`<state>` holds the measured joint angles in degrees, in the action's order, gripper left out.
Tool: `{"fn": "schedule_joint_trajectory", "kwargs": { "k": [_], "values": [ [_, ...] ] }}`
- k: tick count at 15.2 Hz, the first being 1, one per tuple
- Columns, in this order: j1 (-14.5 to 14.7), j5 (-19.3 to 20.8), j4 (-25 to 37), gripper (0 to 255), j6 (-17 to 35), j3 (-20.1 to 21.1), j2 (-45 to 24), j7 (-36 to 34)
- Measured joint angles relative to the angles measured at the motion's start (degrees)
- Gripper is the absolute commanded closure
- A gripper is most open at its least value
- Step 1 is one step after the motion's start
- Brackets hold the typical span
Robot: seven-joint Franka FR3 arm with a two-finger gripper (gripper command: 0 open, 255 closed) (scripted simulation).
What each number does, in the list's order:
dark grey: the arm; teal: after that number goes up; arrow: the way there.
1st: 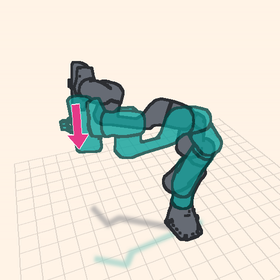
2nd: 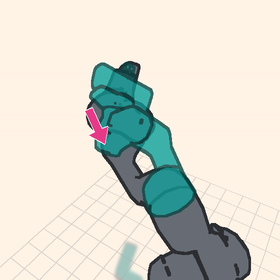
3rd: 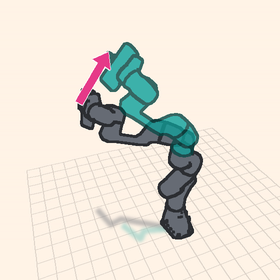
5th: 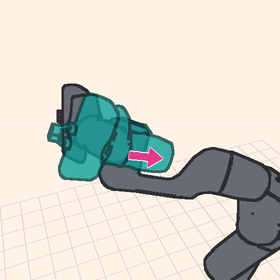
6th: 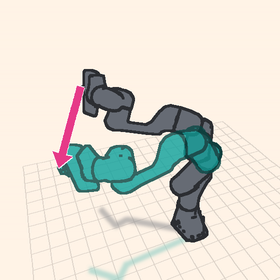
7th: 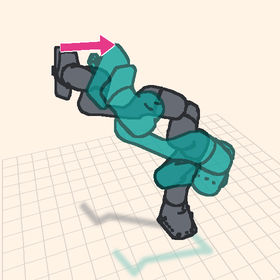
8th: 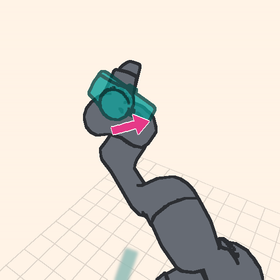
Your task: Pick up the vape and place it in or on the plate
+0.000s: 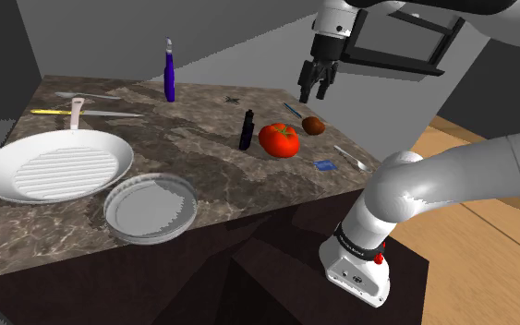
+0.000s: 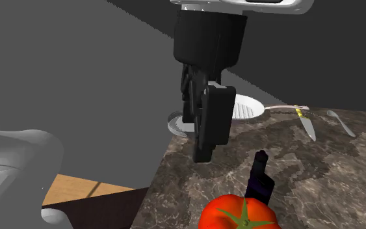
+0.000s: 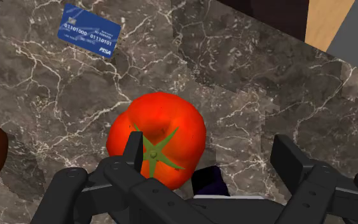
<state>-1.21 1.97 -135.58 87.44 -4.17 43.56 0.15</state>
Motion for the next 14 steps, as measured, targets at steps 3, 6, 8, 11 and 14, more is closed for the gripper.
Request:
{"fn": "schedule_joint_trajectory", "kwargs": {
  "k": [3,6,8,11,14],
  "values": [
    [0.00,-0.61,0.77,0,1.31,0.72,-2.74,-1.64],
    [0.13,-2.04,4.05,0,3.43,2.49,-9.65,-5.65],
    [0.12,-2.78,7.47,0,4.46,3.45,-15.13,-8.29],
    [0.05,-3.61,11.22,0,6.49,4.60,-22.44,-12.07],
    [-0.19,-4.02,15.85,0,7.57,5.15,-29.76,-15.33]
  ]
}}
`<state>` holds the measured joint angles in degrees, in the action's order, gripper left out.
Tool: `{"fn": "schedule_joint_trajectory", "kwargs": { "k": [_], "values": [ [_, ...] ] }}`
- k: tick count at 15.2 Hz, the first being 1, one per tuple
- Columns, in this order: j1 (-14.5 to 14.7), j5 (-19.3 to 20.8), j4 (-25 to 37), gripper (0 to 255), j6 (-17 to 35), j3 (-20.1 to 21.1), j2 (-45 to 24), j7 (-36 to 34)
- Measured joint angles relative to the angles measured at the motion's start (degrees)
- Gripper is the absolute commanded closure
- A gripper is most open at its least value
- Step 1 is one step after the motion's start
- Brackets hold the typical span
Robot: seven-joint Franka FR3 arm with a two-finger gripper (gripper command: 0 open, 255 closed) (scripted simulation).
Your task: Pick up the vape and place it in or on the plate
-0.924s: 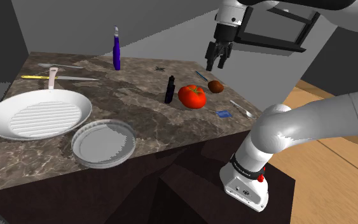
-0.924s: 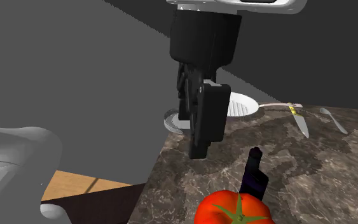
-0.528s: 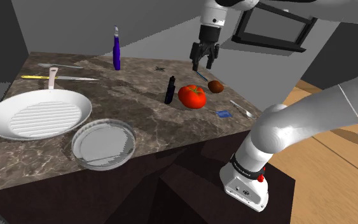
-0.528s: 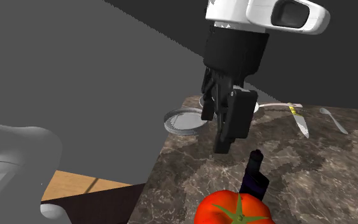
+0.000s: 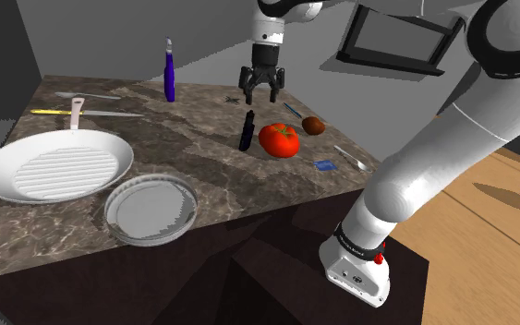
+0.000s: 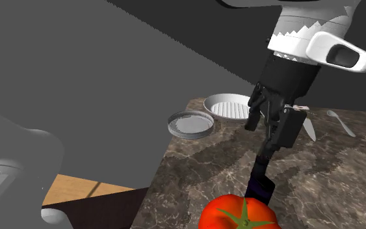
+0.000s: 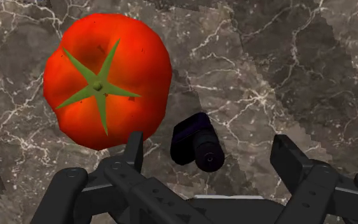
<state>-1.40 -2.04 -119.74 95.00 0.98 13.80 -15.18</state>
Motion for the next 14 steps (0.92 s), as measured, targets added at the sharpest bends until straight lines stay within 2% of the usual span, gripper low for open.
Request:
{"fn": "schedule_joint_trajectory", "kwargs": {
  "k": [3,10,14],
  "values": [
    [0.15,-0.39,3.25,0,0.81,0.56,-5.14,-2.67],
    [0.28,-0.57,-1.57,0,5.85,0.78,-5.55,-3.13],
    [0.28,-0.57,-1.98,0,6.26,0.77,-5.51,-3.12]
  ]
}}
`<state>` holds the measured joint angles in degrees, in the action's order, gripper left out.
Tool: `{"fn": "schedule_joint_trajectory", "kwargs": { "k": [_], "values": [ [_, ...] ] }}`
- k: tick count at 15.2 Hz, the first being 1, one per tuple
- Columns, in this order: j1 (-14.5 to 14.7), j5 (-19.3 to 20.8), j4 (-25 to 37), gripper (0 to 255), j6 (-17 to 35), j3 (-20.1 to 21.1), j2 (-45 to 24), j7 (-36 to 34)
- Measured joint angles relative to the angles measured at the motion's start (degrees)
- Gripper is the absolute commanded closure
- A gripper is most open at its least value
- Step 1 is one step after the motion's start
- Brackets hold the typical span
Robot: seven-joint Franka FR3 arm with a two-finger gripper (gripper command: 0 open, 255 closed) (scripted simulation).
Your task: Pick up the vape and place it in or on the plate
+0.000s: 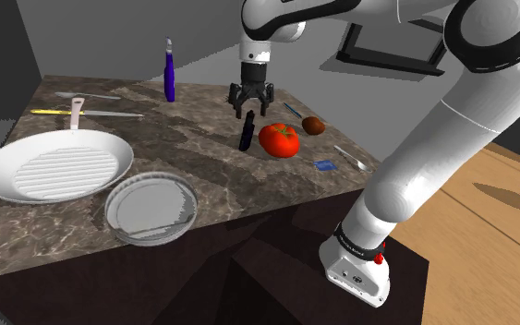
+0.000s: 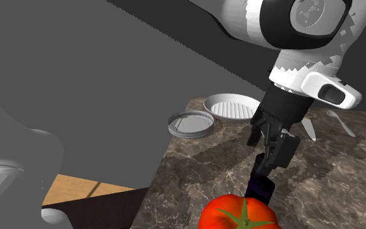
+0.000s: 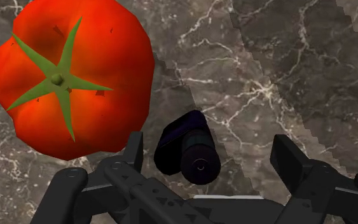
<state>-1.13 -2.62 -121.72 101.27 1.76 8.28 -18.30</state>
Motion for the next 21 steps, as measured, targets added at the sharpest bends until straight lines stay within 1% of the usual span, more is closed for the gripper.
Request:
{"fn": "schedule_joint_trajectory", "kwargs": {
  "k": [2,3,13,21],
  "values": [
    [0.00,0.00,-0.01,0,0.01,0.00,0.00,0.00],
    [0.00,0.00,-0.01,255,0.01,0.00,0.00,0.00],
    [0.02,-0.03,0.01,255,0.03,0.02,0.02,-0.01],
    [-0.02,0.02,4.25,255,-5.32,-0.04,1.09,-0.17]
  ]
}}
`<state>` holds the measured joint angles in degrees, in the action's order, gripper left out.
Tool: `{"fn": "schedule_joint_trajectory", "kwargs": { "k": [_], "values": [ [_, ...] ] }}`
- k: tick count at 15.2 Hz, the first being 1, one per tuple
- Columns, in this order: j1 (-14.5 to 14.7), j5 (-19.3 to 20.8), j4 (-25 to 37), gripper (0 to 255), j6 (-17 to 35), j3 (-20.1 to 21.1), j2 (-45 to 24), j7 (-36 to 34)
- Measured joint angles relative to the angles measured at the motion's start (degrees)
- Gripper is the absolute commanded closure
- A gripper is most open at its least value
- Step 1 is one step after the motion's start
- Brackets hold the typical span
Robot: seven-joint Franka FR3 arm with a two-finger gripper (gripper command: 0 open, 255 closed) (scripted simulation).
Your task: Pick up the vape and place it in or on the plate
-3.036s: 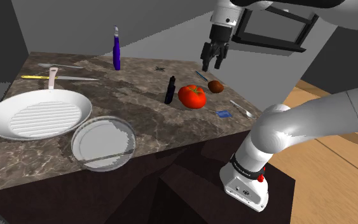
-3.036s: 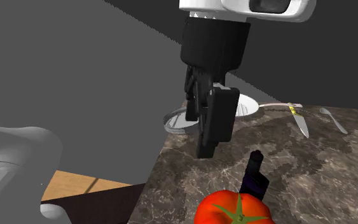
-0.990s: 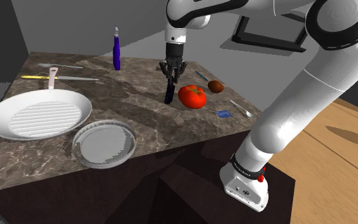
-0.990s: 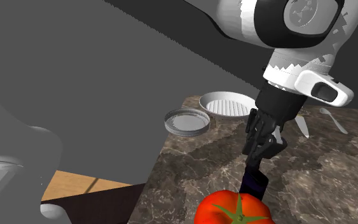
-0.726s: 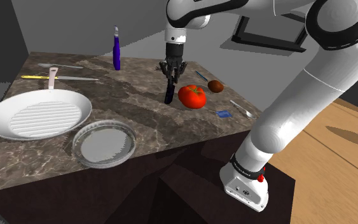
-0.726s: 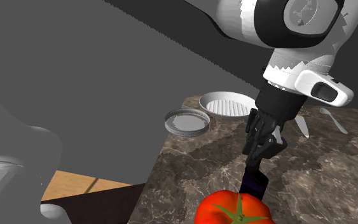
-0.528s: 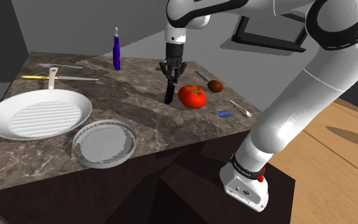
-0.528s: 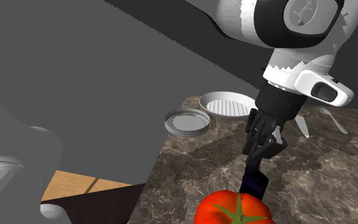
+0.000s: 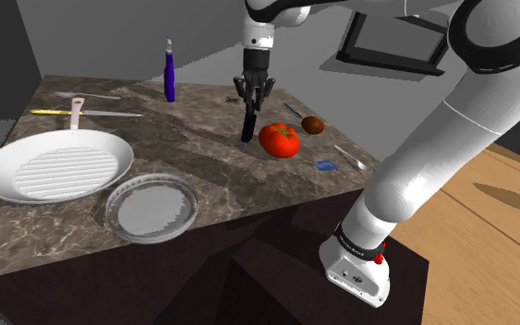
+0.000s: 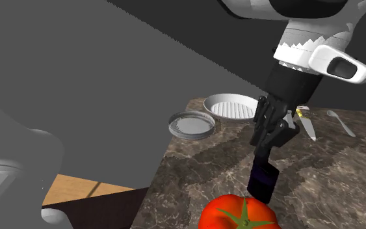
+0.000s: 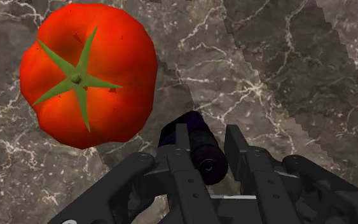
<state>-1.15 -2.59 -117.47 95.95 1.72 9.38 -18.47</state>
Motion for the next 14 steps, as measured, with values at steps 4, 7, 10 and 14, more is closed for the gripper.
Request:
{"fn": "schedule_joint_trajectory", "kwargs": {
  "k": [4,7,10,14],
  "values": [
    [-0.03,0.03,2.72,255,-2.94,-0.05,0.22,-0.05],
    [0.02,-0.01,5.00,255,-5.26,0.01,0.27,-0.25],
    [-0.01,0.02,7.56,255,-7.58,-0.03,0.03,-0.32],
    [1.30,-0.91,8.65,255,-9.33,1.64,0.82,-3.21]
  ]
}}
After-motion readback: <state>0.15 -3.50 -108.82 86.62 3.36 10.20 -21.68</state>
